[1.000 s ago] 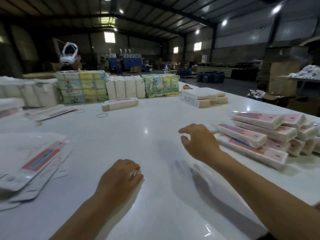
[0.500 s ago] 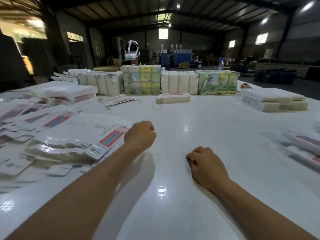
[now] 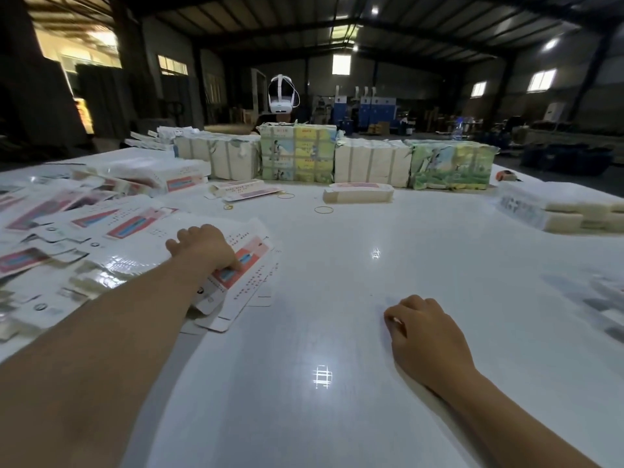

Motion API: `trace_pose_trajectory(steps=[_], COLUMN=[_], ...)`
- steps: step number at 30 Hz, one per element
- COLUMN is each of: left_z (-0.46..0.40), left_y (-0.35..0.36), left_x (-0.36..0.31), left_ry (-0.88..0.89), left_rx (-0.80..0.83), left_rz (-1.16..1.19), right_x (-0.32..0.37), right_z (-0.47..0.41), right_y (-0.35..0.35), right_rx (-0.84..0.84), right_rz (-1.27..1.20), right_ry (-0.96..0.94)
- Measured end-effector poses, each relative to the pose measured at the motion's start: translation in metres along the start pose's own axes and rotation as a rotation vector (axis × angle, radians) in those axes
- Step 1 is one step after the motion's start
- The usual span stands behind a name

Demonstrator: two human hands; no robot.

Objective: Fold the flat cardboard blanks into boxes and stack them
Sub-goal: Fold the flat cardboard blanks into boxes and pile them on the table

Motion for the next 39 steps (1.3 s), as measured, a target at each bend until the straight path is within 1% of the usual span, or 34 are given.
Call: trace_pose_trajectory(steps=[3,7,10,12,15,16,17,18,19,21,22,23,24,25,27,29,31,33,34,36,39], left_z=[-0.003,0.000,0.009,0.022,0.062,0.079,0.096,0.111,0.125,0.145,0.152,0.157,0.161,0.163,0.164,0.166,0.173,0.185,0.189,0.192,0.191], left_y=[-0.002,0.002,-0.003,-0.011,-0.020,-0.021,-0.020,-0.017,-0.012,0.003,0.011,0.019,0.025,0.029,0.034,0.035,0.035,0.039,0.042,0.045,0.038], left_x=[-0.001,0.003,0.000,-0.011,-0.042,-0.053,-0.063,-0.072,-0.079,-0.087,-0.089,-0.088,-0.086,-0.083,-0.077,-0.074,-0.079,-0.090,-0.094,-0.098,-0.094], left_ry=[0.000,0.013,0.104,0.209,0.413,0.485,0.545,0.594,0.628,0.643,0.648,0.664,0.698,0.737,0.787,0.825,0.908,0.990,1.015,1.051,1.100], left_rx=[-0.022,-0.143,-0.120,-0.085,0.056,0.115,0.167,0.215,0.259,0.335,0.351,0.347,0.320,0.277,0.178,0.008,-0.157,-0.217,-0.220,-0.259,-0.347], left_rz=[0.014,0.059,0.289,0.493,0.811,0.868,0.898,0.912,0.920,0.917,0.890,0.845,0.781,0.717,0.643,0.580,0.344,0.118,0.061,0.084,0.245], right_x=[0.000,0.001,0.002,0.004,0.005,0.005,0.004,0.000,-0.006,-0.017,-0.022,-0.025,-0.027,-0.026,-0.019,-0.013,-0.010,-0.007,-0.007,-0.007,-0.009], right_z=[0.000,0.000,-0.001,-0.001,-0.002,-0.002,-0.002,-0.002,-0.002,0.000,0.001,0.002,0.003,0.003,0.005,0.006,0.007,0.009,0.009,0.009,0.008], right_y=[0.000,0.000,0.000,0.000,0.000,-0.002,-0.005,-0.010,-0.016,-0.027,-0.032,-0.034,-0.036,-0.037,-0.037,-0.036,-0.035,-0.036,-0.037,-0.039,-0.044], right_rx=[-0.007,-0.014,-0.006,0.006,0.054,0.056,0.034,-0.017,-0.074,-0.147,-0.142,-0.127,-0.108,-0.073,0.014,0.045,0.028,0.009,0.011,0.062,0.225], right_rz=[-0.007,0.001,0.005,-0.009,-0.038,-0.088,-0.195,-0.384,-0.645,-1.202,-1.409,-1.561,-1.664,-1.698,-1.590,-1.488,-1.442,-1.395,-1.386,-1.417,-1.540], right_ry=[0.001,0.000,0.001,-0.002,-0.014,0.001,0.047,0.144,0.295,0.616,0.709,0.756,0.765,0.730,0.594,0.487,0.428,0.376,0.354,0.302,0.262])
Point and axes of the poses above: each hand's wrist, its own z-axis away from the middle knuckle, its own y-axis out of the palm, x = y × z, the point moved 2 cm from there along -z, towards the middle knuckle
